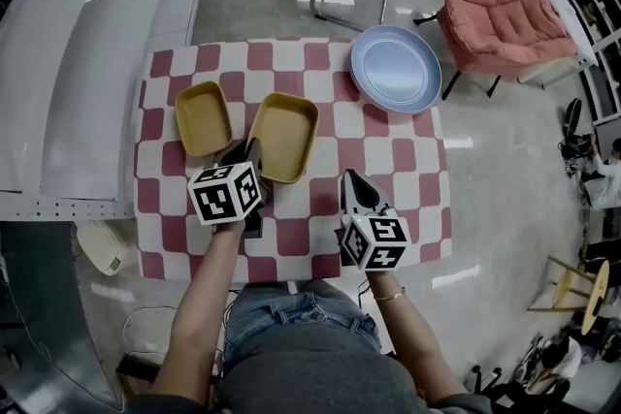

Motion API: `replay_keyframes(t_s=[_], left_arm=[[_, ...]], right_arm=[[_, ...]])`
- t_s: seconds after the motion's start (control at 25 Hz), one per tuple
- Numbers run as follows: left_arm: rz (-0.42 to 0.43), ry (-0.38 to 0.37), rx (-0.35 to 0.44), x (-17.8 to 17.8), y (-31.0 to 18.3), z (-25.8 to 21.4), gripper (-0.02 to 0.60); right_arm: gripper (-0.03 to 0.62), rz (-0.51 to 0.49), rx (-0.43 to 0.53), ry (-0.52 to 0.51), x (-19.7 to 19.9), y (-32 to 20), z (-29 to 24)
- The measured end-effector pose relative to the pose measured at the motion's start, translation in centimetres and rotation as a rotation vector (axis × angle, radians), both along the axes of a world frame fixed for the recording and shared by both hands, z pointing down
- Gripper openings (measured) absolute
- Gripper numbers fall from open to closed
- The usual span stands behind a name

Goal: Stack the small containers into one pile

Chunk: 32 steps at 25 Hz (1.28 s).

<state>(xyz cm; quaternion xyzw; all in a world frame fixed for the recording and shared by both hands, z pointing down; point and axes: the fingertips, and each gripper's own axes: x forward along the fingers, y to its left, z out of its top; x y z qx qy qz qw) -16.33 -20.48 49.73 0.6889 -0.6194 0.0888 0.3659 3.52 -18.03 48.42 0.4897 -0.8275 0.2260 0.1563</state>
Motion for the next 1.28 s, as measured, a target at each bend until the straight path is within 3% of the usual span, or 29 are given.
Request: replay_keyframes(t_s=[0.72, 1.28], left_arm=[[-0.303, -0.019, 0.079, -10.0, 5.1, -4.0, 0.049], [-0.442, -0.011, 0.085, -15.2, 4.7, -4.1, 0.049]], right_arm=[[0.009, -0.297, 0.031, -0.014, -10.6, 0.2, -1.1], [0.009, -0.379, 0.023, -0.006, -15.4, -0.3, -0.6]])
